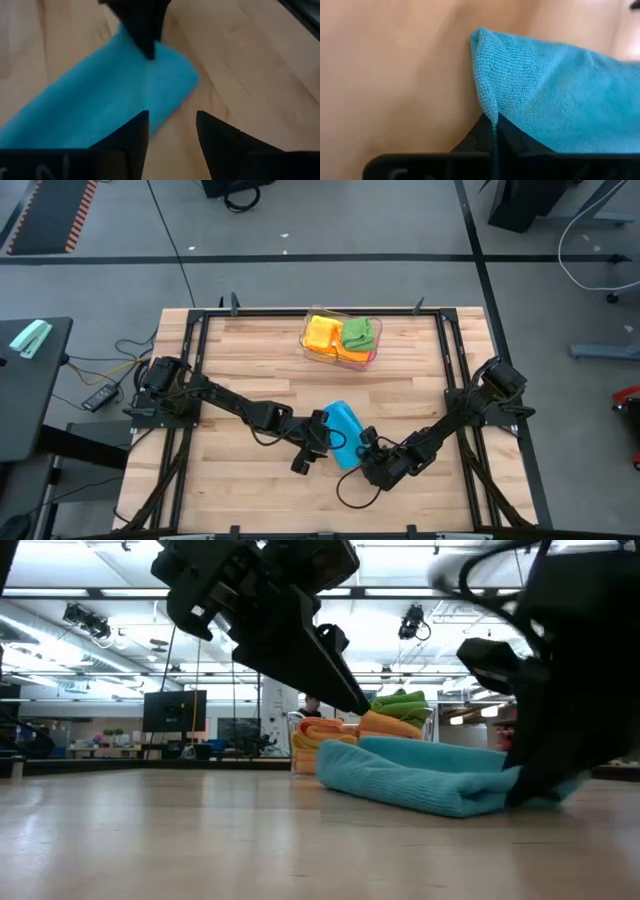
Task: Fold microfiber towels
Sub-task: Fold the blue microfiber cloth
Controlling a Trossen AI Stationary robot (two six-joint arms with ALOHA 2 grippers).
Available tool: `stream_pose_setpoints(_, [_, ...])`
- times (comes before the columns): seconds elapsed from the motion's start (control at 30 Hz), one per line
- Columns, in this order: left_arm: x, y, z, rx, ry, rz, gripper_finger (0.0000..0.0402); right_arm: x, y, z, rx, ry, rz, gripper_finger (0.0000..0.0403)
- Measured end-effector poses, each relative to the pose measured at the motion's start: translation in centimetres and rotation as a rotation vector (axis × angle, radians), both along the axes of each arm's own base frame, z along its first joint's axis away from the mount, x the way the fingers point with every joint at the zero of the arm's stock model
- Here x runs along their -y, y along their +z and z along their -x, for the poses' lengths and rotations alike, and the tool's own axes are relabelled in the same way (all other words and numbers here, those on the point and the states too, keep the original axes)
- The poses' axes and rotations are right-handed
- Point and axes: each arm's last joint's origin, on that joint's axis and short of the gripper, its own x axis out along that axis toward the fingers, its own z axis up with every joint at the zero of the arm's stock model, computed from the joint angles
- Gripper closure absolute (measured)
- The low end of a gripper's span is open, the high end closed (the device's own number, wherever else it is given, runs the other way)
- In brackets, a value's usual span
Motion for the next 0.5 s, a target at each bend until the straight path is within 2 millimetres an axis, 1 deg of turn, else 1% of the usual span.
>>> stream_pose_setpoints(0.13, [0.0, -0.5, -0.3, -0.003, 0.029, 0.03, 0.023, -1.1, 1.6, -1.0, -0.031, -0.009, -0.202, 0.0395])
stream_pose_setpoints(0.3, [0.6, -1.5, -0.5, -0.005, 0.025, 0.036, 0.0236, -2.2, 4.0, -2.2, -0.105, -0.17, -0.416, 0.0396])
stream_pose_setpoints(0.43, [1.6, -1.3, -0.5, 0.036, -0.014, 0.038, 0.0241, -3.1, 5.7, -2.9, -0.141, -0.233, -0.548, 0.0396])
stream_pose_setpoints(0.5, [2.1, -1.2, -0.4, 0.048, -0.031, 0.036, 0.0244, -3.3, 6.2, -3.2, -0.131, -0.245, -0.574, 0.0396])
